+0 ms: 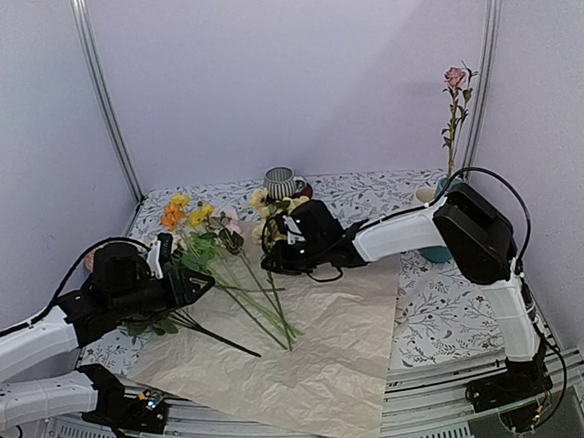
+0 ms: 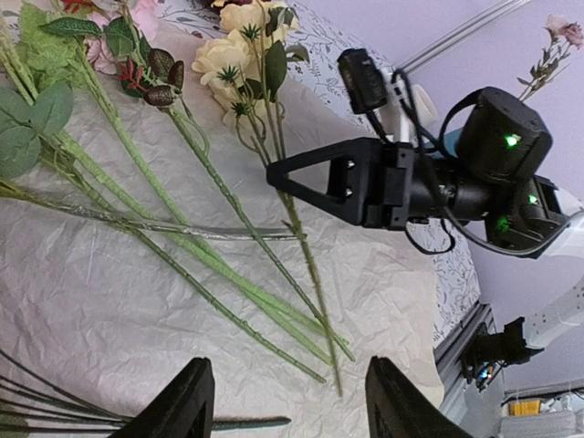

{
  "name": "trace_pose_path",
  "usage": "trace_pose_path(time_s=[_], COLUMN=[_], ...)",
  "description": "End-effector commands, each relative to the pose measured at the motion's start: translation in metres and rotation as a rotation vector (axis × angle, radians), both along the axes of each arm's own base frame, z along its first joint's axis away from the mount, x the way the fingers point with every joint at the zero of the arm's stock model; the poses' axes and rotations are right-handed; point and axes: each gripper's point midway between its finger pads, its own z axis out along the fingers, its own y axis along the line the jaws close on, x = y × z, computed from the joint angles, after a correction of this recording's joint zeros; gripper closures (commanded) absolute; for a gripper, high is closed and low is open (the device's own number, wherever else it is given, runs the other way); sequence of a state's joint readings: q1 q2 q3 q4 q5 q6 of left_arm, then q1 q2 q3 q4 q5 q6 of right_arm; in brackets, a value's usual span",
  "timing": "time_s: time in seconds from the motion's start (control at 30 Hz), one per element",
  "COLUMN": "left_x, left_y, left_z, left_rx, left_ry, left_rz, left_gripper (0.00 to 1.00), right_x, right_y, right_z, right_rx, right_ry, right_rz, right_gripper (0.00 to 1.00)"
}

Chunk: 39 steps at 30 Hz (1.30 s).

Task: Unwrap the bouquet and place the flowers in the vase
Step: Adjust the fake flower on the flattened wrapping paper.

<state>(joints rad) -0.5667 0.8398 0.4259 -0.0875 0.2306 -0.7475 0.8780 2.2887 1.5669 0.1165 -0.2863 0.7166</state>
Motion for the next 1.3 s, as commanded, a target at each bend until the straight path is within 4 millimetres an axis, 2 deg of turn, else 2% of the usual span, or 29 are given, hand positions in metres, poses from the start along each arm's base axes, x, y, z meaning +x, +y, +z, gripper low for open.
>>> trace_pose_path(time_s=[0.0, 0.3, 0.4, 0.43, 0.53, 0.67, 1.0, 1.13, 1.27], left_x=[0.000, -0.001, -0.001, -0.001, -0.003, -0.005, -0.006, -0.006, -0.007], left_y=[0.001, 0.001, -0.001, -0.001, -0.005, -0.009, -0.014, -0.018, -0.020], left_z=[0.006, 0.009, 0.010, 0.011, 0.012, 0.012, 0.007, 0.007, 0.006], left_rx=[0.001, -0.005, -0.013, -0.017, -0.034, -0.064, -0.068, -0.070, -0.067], left_ry=[-0.020, -0.026, -0.028, -0.030, -0.036, -0.037, -0.020, -0.016, -0.016], left_rz=[0.000, -0.005, -0.012, -0.014, -0.031, -0.051, -0.067, -0.078, -0.080], left_gripper=[0.41, 0.42, 0.41, 0.41, 0.42, 0.42, 0.42, 0.42, 0.42], right_x=[0.007, -0.014, -0.025, -0.027, -0.034, -0.039, -0.066, -0.076, -0.082], right_y=[-0.012, -0.052, -0.065, -0.069, -0.081, -0.085, -0.091, -0.093, -0.099], right_z=[0.087, 0.162, 0.175, 0.184, 0.183, 0.164, 0.079, 0.056, 0.047], right_rx=[0.085, 0.130, 0.133, 0.146, 0.133, 0.089, -0.017, -0.068, -0.148], right_ry=[-0.184, -0.379, -0.433, -0.459, -0.479, -0.434, -0.248, -0.200, -0.193], right_rz=[-0.038, -0.041, -0.029, -0.029, -0.037, -0.020, 0.043, 0.072, 0.106], right_gripper=[0.84, 0.90, 0.90, 0.90, 0.89, 0.89, 0.84, 0.82, 0.63])
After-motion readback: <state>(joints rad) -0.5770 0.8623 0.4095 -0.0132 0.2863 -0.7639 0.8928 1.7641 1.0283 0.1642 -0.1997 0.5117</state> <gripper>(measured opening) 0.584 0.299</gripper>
